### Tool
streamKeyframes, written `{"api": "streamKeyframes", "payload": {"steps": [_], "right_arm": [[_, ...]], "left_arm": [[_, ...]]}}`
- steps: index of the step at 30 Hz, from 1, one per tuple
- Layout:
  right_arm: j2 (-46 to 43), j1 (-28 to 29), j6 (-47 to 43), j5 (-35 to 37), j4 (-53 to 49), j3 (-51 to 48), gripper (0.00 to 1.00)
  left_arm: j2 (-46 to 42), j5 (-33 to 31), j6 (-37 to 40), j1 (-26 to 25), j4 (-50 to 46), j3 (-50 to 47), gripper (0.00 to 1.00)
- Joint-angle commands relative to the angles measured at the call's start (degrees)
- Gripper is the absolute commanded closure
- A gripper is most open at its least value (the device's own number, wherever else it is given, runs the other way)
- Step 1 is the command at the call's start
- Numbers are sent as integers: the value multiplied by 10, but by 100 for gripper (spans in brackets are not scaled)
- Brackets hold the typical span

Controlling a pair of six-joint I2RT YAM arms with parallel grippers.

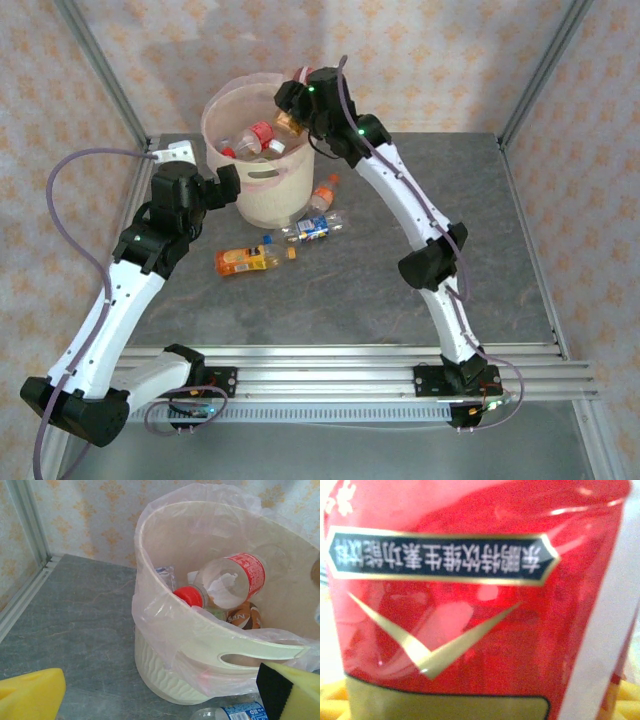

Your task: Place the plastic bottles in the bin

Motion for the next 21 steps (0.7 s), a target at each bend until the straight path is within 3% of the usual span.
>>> {"api": "streamKeyframes", "payload": {"steps": [1, 3, 8, 15, 21], "right_arm": [[6, 9, -11, 49, -25, 21, 22], [9, 11, -17, 55, -35, 22, 14], [3, 16, -43, 76, -54, 23, 4], [-19, 21, -93, 118, -67, 24, 5], [-36, 22, -146, 162, -81, 26, 12]], "left_arm": [[1, -1, -11, -3, 21, 14, 0], [3, 3, -12, -3, 23, 15, 0], [10, 12, -15, -3, 26, 18, 0], [21, 24, -18, -3, 31, 23, 0], [24, 24, -20, -3, 32, 26, 0]]}}
